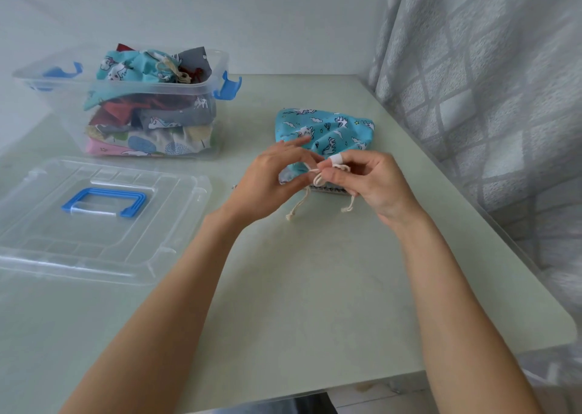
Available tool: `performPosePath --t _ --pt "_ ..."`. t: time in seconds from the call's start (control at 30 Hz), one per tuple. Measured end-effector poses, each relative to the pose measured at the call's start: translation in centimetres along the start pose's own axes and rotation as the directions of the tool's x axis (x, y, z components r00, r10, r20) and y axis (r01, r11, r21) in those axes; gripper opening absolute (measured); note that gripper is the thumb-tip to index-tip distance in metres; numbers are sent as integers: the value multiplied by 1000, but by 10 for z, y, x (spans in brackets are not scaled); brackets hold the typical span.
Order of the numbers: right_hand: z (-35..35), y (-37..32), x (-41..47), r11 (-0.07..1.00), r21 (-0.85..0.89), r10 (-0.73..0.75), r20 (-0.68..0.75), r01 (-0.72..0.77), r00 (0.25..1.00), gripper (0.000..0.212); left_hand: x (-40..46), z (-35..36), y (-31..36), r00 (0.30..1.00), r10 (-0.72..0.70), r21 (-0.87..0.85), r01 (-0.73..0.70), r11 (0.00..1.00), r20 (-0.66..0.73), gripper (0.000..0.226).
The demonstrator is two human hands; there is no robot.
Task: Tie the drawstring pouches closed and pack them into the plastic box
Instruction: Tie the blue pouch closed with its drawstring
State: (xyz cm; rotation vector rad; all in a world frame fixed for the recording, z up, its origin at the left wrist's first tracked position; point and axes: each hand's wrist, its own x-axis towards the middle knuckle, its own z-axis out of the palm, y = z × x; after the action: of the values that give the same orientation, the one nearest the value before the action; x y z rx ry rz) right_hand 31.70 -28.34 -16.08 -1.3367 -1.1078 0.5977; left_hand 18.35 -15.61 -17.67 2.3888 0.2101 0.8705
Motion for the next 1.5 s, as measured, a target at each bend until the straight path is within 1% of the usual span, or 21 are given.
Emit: performPosePath --t 0.07,0.13,0.2,0.3,0.33,0.4,0.47,0.5,0.57,0.63,0.7,0.8,0.9,0.97,1.03,1.1,1.17,1.23,1.27,1.4,1.5 --pt "0 1 0 994 -81 -77 -64 72 995 15 -3 -1 4 996 -88 -75 89 993 18 4" --pt "1 5 0 959 -237 -189 -124 156 974 21 -6 -1 8 988 -152 -147 156 977 37 6" --pt "2 9 0 872 -416 -338 -127 259 932 19 -6 -1 10 975 -211 -206 222 953 74 7" --pt "4 15 0 660 -638 -547 -46 397 836 16 -8 -1 8 950 -278 -274 308 911 144 13" --pt "5 16 0 613 -674 -581 -31 412 813 15 -8 -1 8 944 -295 -297 327 897 148 18" --pt "7 18 1 591 -690 -610 -44 417 791 12 -8 -2 7 936 -330 -383 352 854 124 24" --pt "8 17 2 601 -676 -617 -54 426 785 10 -8 -1 7 932 -352 -428 354 832 86 19" --pt "9 17 1 598 -675 -621 -48 433 783 10 -8 0 7 937 -340 -402 342 849 80 16" --pt "12 17 1 599 -666 -617 -30 444 787 8 -9 2 7 956 -269 -334 294 896 119 20" --pt "11 17 0 623 -644 -598 -27 444 801 8 -10 5 8 967 -221 -319 252 914 129 23" --pt "9 15 -1 641 -623 -592 -28 449 805 9 -10 5 9 974 -211 -353 229 907 89 20" --pt "3 14 -1 632 -599 -619 -8 492 785 12 -9 2 11 973 -230 -381 222 897 27 12" --pt "-2 15 0 629 -605 -623 -16 489 782 16 -8 1 9 963 -270 -283 255 924 -14 12" --pt "-4 16 0 637 -606 -618 -33 476 785 18 -8 3 12 961 -271 -220 256 941 -43 6" --pt "-5 16 -1 668 -584 -609 -72 462 790 17 -10 3 15 961 -243 -170 220 961 -129 1" --pt "-7 15 -2 703 -558 -597 -126 441 792 15 -11 -1 16 950 -185 -108 162 981 -251 5" --pt "-10 15 -3 726 -552 -579 -170 410 797 16 -13 -9 15 940 -143 -75 126 989 -311 8" --pt "-13 15 -4 750 -540 -550 -192 381 813 16 -16 -16 15 946 -156 -106 131 986 -285 12" --pt "-14 16 -4 757 -541 -536 -194 367 821 17 -18 -19 16 948 -187 -146 153 977 -258 14" --pt "-17 16 -5 768 -557 -484 -179 317 857 19 -22 -30 15 915 -363 -371 281 885 -174 16" --pt "-17 9 -9 813 -542 -366 -192 212 911 23 -22 -32 15 901 -414 -394 335 856 -131 17"
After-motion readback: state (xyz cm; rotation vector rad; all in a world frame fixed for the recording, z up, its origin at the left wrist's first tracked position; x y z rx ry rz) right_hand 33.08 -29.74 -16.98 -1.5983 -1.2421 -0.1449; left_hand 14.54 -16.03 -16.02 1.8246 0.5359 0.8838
